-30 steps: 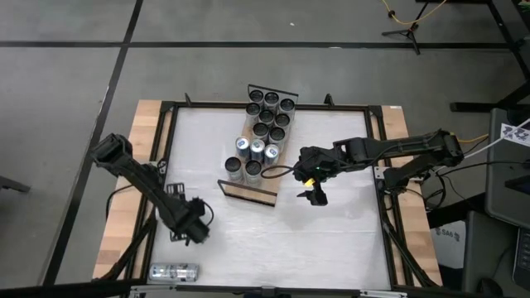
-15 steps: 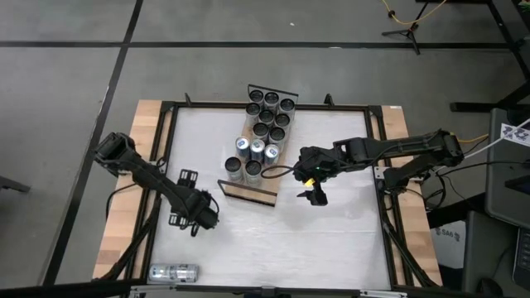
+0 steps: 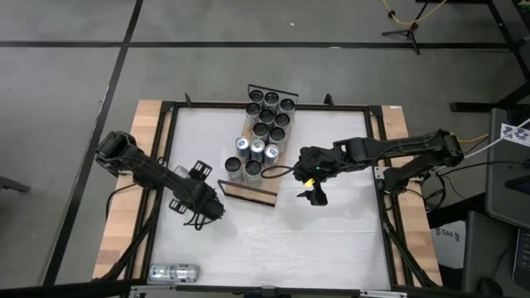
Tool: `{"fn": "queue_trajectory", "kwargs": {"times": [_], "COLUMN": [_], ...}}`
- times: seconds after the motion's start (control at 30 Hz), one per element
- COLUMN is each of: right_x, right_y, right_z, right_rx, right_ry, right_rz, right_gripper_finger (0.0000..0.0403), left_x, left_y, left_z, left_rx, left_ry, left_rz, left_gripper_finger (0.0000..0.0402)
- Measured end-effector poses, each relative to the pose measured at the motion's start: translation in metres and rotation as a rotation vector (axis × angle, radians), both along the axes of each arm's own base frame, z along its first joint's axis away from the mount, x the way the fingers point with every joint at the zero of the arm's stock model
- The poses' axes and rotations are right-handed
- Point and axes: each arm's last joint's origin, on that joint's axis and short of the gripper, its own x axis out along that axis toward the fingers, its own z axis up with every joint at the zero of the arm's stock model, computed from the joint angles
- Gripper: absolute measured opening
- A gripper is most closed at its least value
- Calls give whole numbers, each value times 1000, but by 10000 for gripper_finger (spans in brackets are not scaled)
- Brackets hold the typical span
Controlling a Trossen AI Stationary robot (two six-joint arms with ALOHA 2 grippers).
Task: Place canned beverage on shelf
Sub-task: Move the orange soda can to the middle left of the table
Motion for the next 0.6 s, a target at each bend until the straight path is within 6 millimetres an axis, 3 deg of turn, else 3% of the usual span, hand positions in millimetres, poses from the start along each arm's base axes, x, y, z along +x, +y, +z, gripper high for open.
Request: {"fn": "queue_trajectory", "kwargs": {"times": [0.23,0.6], "right_x": [0,0], "right_y": [0,0], "right_z": [0,0], "right_rx": [-9,-18], "right_ry": [-2,-4], "right_rz": [12,26], "right_gripper_finger": [358,358], "left_x": [-5,-46], "left_y": [7,39], "left_z": [-1,9], "left_rx": [34,50], "left_ry": [39,-21], "left_rz": [-117,-100], "left_gripper_finger": [209,209]}}
